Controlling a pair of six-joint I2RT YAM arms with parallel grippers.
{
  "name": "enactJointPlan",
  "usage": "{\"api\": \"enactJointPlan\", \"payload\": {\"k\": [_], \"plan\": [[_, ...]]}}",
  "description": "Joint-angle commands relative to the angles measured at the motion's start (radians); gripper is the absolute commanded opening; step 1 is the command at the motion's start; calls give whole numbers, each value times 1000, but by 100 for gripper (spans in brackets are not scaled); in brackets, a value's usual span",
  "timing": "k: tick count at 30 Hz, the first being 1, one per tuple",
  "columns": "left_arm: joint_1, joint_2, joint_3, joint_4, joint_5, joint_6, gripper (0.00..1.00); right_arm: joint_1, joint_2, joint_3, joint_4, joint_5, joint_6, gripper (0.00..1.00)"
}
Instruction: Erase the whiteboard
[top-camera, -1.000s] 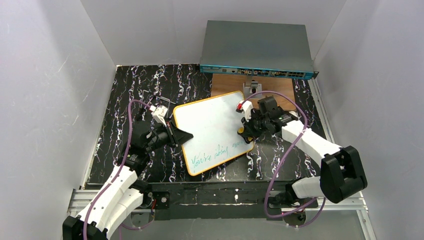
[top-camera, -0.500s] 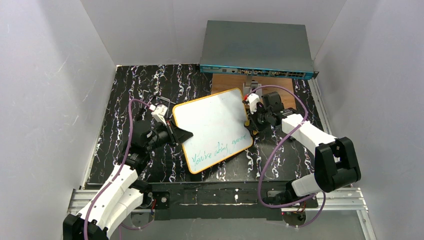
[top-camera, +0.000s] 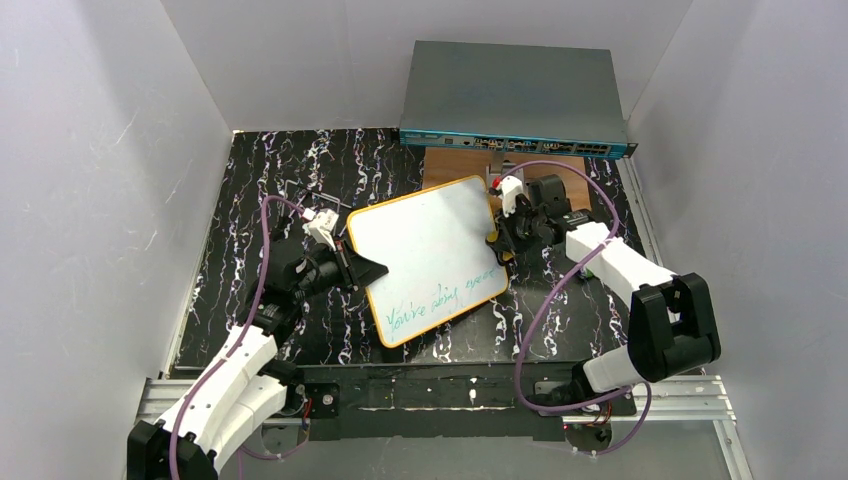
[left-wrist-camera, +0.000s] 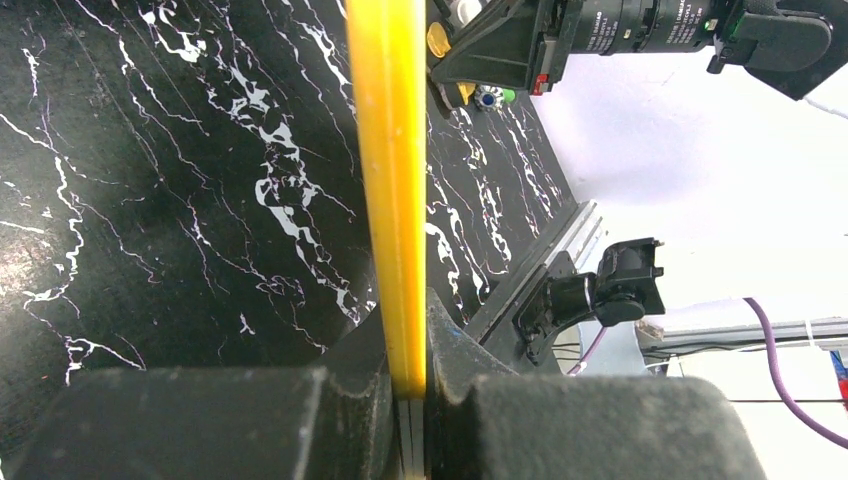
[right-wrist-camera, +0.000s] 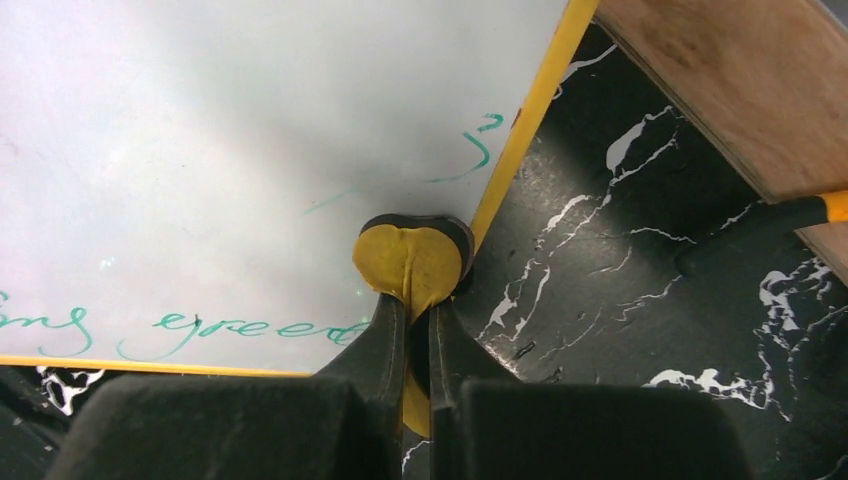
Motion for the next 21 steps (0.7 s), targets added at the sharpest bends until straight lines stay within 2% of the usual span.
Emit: {"api": "enactJointPlan", "payload": {"k": [1,3,6,9,12,16,18,21], "plan": [[-22,10,7,-48,82,77,0,-6,0,5,25,-180,25,1],[-23,15,5,-44,84,76,0,19,-10,-2,-3,-330,16,1],[-22,16,4,-43,89,75,0,64,-45,-15,21,-367,26,1],[-24,12,3,-42,93,73,0,43,-32,10,70,-181,92,1],[-28,9,3,-45,93,72,0,-34,24,25,90,-15,138,1],[-32,12,5,-45,92,77,0,-83,52,11,95,30,147,1],[-33,16,6,-41,94,77,0,-80,50,11,75,-28,134,1],[-32,23,7,-39,102,76,0,-31,39,10,39,-208,84,1]]}}
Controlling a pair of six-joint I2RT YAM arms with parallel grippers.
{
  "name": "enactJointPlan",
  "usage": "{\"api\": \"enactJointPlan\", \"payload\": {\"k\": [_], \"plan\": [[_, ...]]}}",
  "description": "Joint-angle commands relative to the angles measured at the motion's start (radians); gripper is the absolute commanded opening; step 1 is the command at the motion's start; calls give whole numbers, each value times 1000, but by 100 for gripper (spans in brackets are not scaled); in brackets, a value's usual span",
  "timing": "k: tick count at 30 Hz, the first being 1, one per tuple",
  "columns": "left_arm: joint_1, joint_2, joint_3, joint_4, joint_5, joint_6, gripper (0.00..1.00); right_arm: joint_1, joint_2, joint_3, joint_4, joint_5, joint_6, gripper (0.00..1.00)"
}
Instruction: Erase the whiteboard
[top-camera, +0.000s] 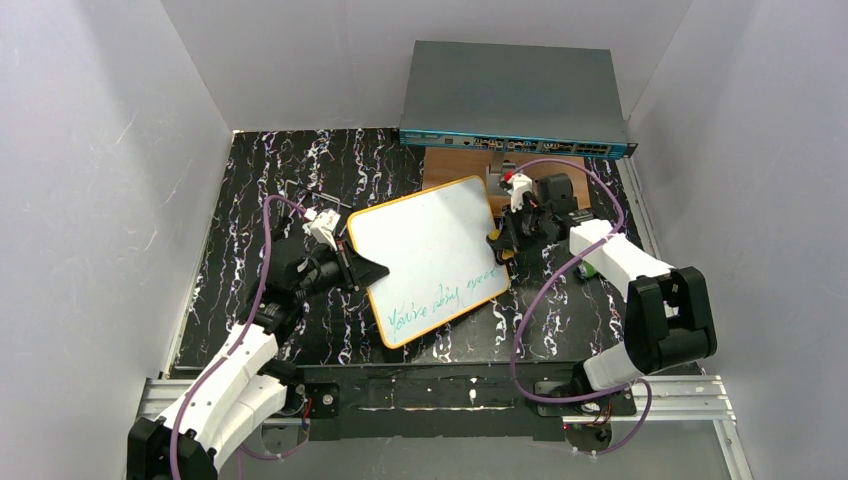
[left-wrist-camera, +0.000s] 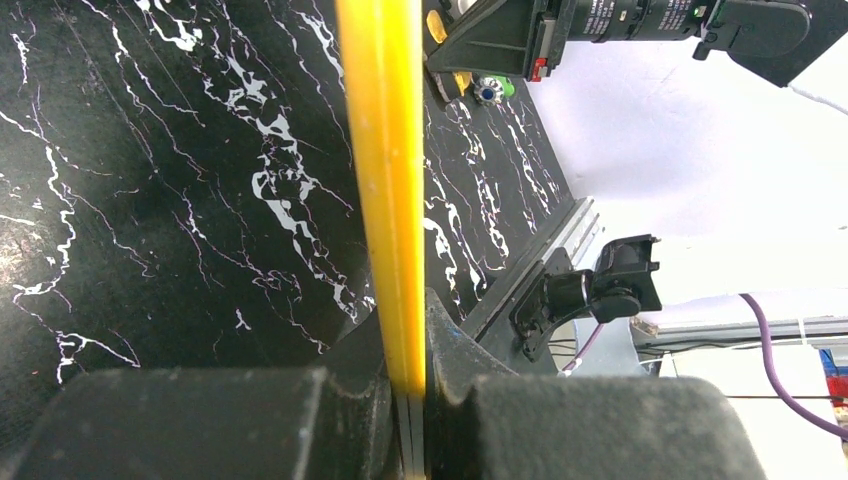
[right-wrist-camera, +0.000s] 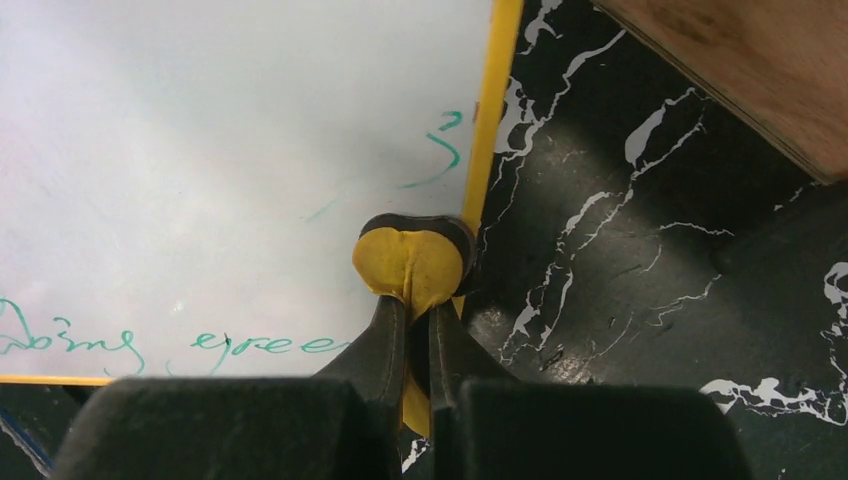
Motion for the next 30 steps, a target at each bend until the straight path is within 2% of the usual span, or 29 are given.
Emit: {"api": "enactJointPlan", "payload": {"k": [1,4,8,14,18,23,26,30], "plan": [[-28,8,7,-38,97,85,0,66,-10,13,-8,-145,-63,1],[-32,4,8,-38,100,86,0,114,-48,9,24,-160,-66,1],[-38,8,11,-42,107,90,0,69,-44,59,87,85,-31,1],[-38,22,30,-76,123,119,0,31,30,163,85,75,-90,1],[-38,20,45,-109,123,141,0,30,45,165,100,97,-125,1],[-38,14,49,-117,115,151,0,31,7,95,-12,48,-318,1],[-37,10,57,-118,113,167,0,46,-40,-6,-89,20,-493,1],[-38,12,72,-167,111,192,0,95,-99,-139,-103,33,-613,1]]}}
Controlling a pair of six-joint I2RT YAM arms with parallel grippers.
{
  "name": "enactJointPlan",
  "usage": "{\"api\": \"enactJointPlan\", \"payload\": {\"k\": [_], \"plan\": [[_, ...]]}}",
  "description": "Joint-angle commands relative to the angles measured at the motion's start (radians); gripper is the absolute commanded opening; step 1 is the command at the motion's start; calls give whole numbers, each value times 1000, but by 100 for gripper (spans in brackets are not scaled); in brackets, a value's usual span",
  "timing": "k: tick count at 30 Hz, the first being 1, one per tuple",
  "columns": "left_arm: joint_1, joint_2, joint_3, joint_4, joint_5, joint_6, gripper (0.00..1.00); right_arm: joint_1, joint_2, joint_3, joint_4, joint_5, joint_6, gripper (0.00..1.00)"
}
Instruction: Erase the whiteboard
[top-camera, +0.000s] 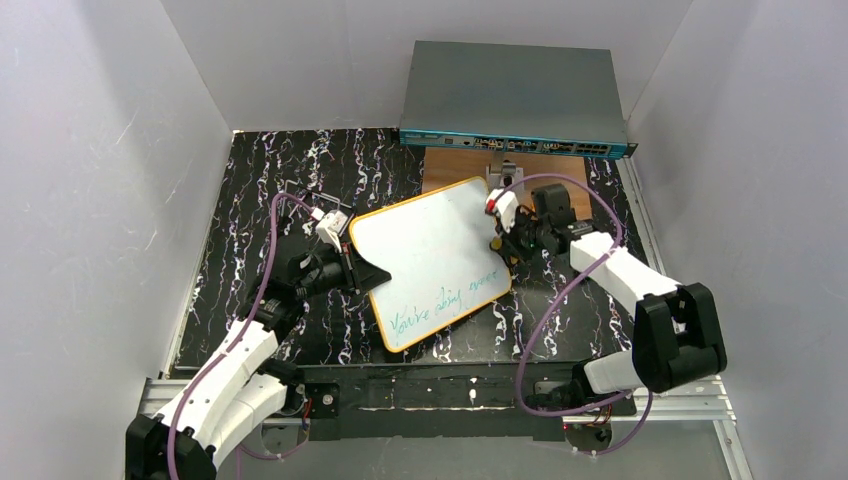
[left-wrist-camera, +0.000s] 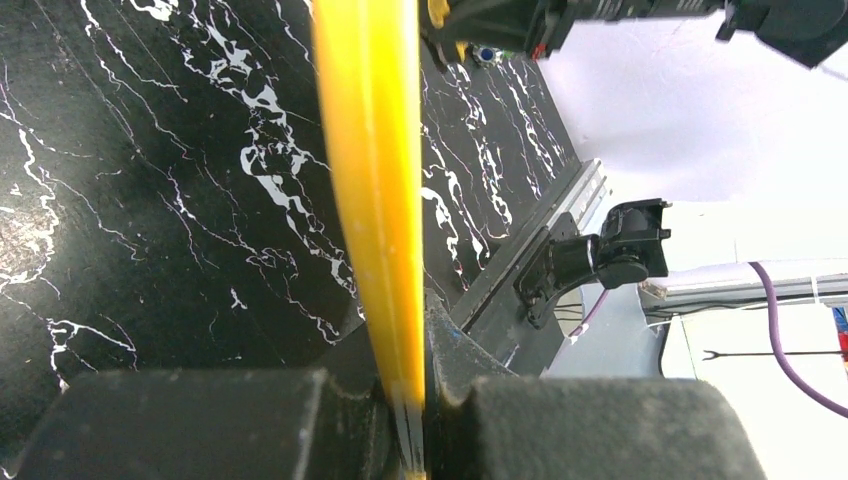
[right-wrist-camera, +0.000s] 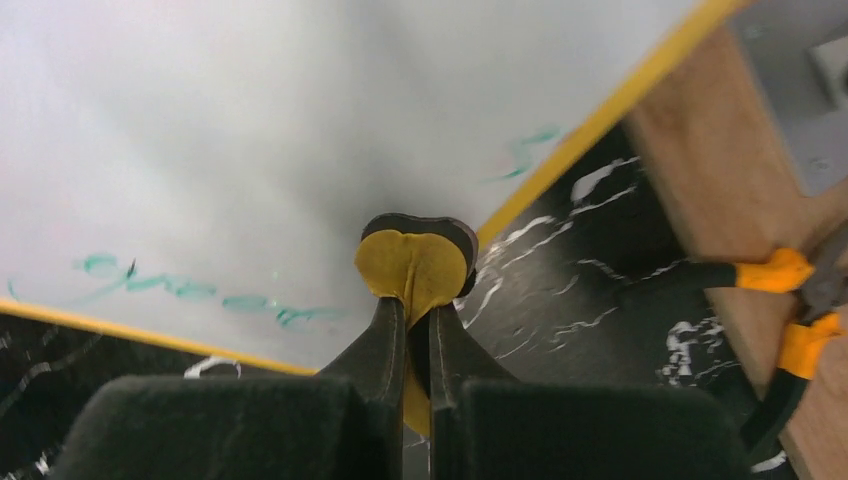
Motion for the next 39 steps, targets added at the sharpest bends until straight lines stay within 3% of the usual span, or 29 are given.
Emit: {"api": "enactJointPlan", "payload": {"k": [1,5,13,18,28,39], "plan": [[-23,-8,39,-95,76,132,0,71,-46,-127,-102,-3,-215,1],[-23,-9,42,-101,85,145,0,100,-37,-106,-54,23,-169,1],[-23,-9,41,-106,91,148,0,90,46,171,15,171,-80,1],[-24,-6,42,-107,96,150,0,72,111,246,57,275,-76,1],[-24,-13,43,-112,83,157,0,80,89,187,16,143,-98,1],[-24,-18,47,-114,81,160,0,97,37,43,-9,249,-165,1]]}}
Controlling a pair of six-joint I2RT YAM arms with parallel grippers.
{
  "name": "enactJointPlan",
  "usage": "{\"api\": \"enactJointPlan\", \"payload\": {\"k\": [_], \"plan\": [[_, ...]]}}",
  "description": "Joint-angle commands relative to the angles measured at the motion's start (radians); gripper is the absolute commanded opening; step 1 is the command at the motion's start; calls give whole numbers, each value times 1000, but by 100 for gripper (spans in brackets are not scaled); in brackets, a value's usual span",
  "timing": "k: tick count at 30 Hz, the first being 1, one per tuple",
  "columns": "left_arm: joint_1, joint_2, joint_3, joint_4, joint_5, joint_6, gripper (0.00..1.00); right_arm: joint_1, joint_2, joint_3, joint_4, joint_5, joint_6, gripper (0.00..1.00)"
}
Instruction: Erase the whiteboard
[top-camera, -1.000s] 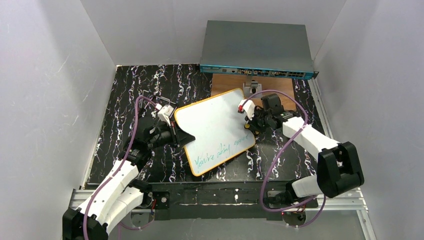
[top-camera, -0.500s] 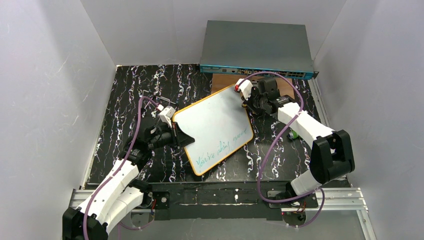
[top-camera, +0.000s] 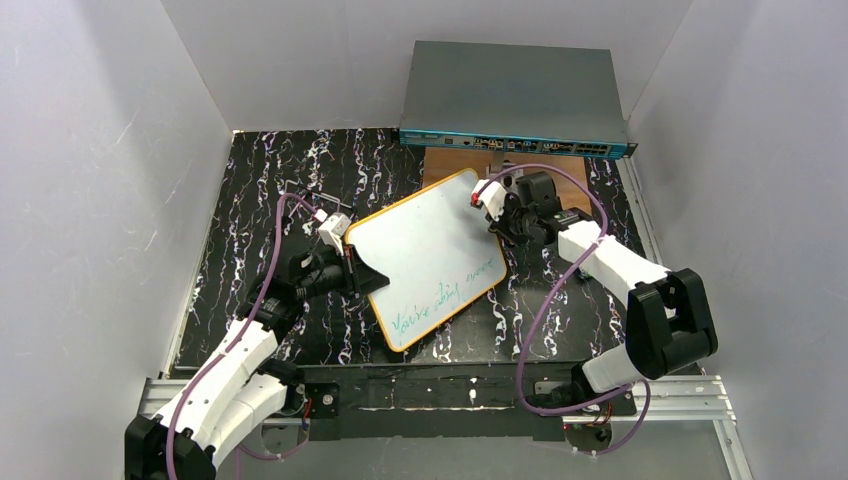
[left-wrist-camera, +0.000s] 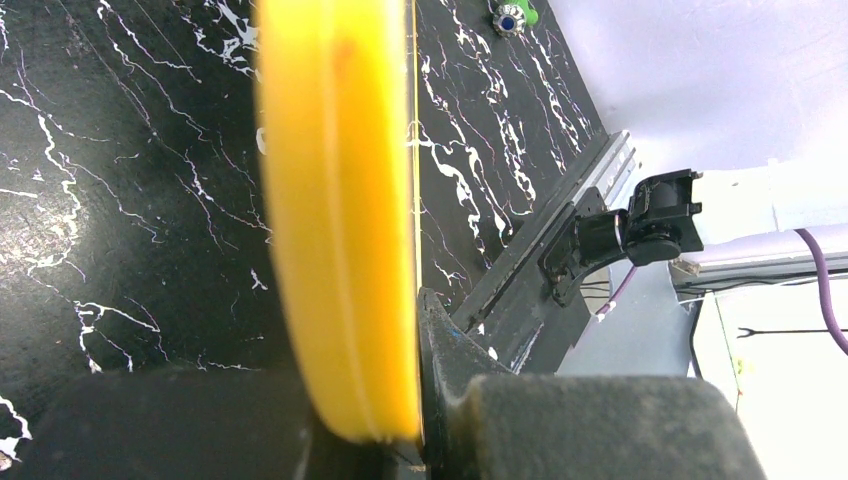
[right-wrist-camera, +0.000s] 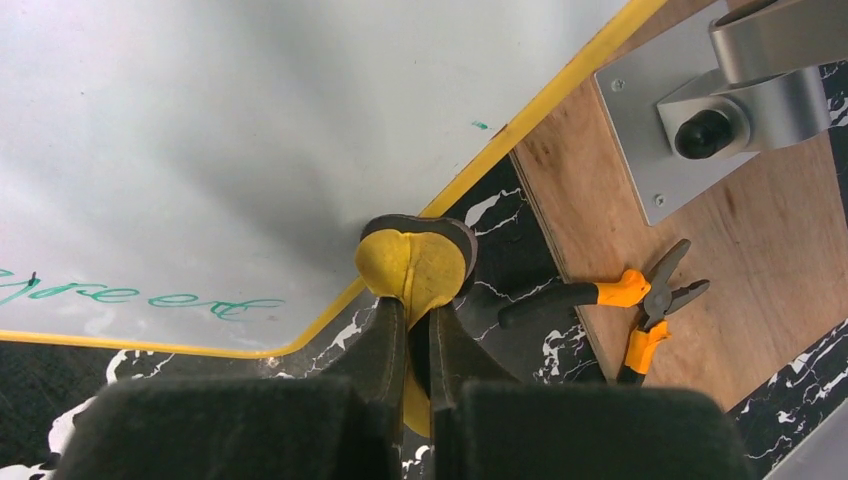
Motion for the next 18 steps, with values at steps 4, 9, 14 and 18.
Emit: {"api": "enactJointPlan", "payload": {"k": [4,9,14,18], "plan": [[-19,-11,22,-28,80,72,0,17,-3,54,14,80,34,1],[-19,-2,21,-26,84,70,0,24,27,187,41,109,85,1],[-20,1,21,-26,85,68,0,28,77,279,19,116,114,1],[-19,-3,20,-25,82,70,0,28,101,272,-16,107,125,1]]}}
